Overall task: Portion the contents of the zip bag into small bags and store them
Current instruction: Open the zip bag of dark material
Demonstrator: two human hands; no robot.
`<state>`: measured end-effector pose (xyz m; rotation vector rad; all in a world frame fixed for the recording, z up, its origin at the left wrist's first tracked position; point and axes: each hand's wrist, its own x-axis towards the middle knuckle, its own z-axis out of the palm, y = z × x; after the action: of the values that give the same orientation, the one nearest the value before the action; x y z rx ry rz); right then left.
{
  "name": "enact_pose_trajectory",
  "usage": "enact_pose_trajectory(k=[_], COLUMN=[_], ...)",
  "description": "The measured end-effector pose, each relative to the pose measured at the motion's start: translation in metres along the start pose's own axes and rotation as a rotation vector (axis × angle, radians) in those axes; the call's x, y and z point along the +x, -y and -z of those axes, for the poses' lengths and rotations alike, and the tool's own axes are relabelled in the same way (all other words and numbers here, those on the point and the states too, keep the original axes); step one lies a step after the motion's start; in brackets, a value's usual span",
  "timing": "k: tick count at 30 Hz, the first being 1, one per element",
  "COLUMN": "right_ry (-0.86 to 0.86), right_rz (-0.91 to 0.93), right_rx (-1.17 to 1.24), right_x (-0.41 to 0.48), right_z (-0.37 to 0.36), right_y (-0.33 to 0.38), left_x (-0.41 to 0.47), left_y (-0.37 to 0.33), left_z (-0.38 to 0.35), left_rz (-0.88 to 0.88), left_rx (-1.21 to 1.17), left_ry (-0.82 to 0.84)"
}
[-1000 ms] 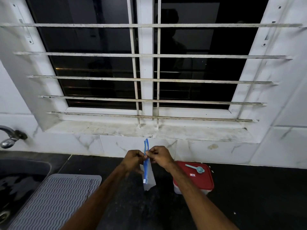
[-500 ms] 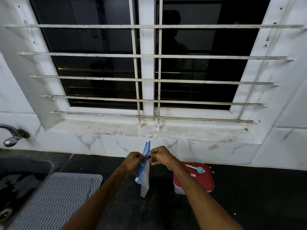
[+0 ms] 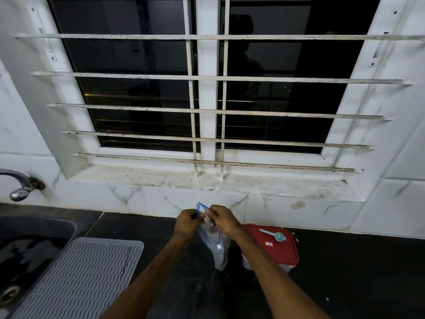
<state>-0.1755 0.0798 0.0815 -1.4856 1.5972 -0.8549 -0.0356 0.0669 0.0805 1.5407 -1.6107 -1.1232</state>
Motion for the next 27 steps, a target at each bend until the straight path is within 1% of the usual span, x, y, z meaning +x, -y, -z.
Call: enact_pose_trajectory(k=[1, 3, 5, 7, 9, 11, 13, 15, 17, 18, 20, 21, 23, 25, 27], right_ry=[-0.007, -0.041, -0.056, -0.047, -0.013, -0.006, -0.024, 0.011, 0.08, 0.1, 0.103, 0.109, 0.121, 0.055, -0.013], right_rz=[0.001, -0.007, -0.073, -0.15, -0.252, -0.363, -0.436, -0.426, -0.394, -0.375, -0.328, -0.309, -0.25, -0.212, -0.224], right_rx=[0.021, 0.102, 0.204, 0.312, 0.399, 0.501, 0.599, 0.572, 0.501, 0.441, 0.321, 0.26, 0.07, -0.12, -0.148], right_x=[-0.001, -0.001, -0.003, -0.005, -0.006, -0.004, -0.002, -0.001, -0.005, -0.006, -0.008, -0.008, -0.008, -0.008, -0.013], right_z=[0.001, 0.004, 0.007, 0.012, 0.016, 0.018, 0.019, 0.02, 0.024, 0.025, 0.026, 0.025, 0.019, 0.01, 0.004], right_y=[-0.002, -0.005, -0.006, -0.007, -0.007, -0.003, 0.003, 0.007, 0.011, 0.012, 0.01, 0.01, 0.006, 0.001, 0.003], left_x=[0.001, 0.001, -0.002, -0.011, -0.015, -0.015, -0.014, -0.013, -0.012, -0.011, -0.01, -0.007, 0.003, 0.008, 0.006], left_y=[0.002, 0.003, 0.0, -0.01, -0.014, -0.012, -0.013, -0.012, -0.008, -0.006, -0.004, -0.002, 0.003, 0.009, 0.012], left_z=[-0.002, -0.005, -0.005, 0.001, 0.005, 0.005, 0.005, 0.006, 0.004, 0.004, 0.003, 0.004, 0.007, 0.008, 0.005], left_rz=[0.041, 0.212, 0.383, 0.478, 0.505, 0.492, 0.459, 0.363, 0.198, 0.078, -0.127, -0.169, -0.15, -0.056, 0.021], left_rx=[-0.059, -0.332, -0.648, -0.869, -0.975, -0.965, -0.905, -0.663, -0.391, -0.271, -0.09, 0.002, 0.195, 0.211, 0.162], left_ry=[-0.034, -0.04, 0.062, 0.214, 0.3, 0.35, 0.439, 0.442, 0.295, 0.225, 0.2, 0.195, 0.064, -0.048, -0.113])
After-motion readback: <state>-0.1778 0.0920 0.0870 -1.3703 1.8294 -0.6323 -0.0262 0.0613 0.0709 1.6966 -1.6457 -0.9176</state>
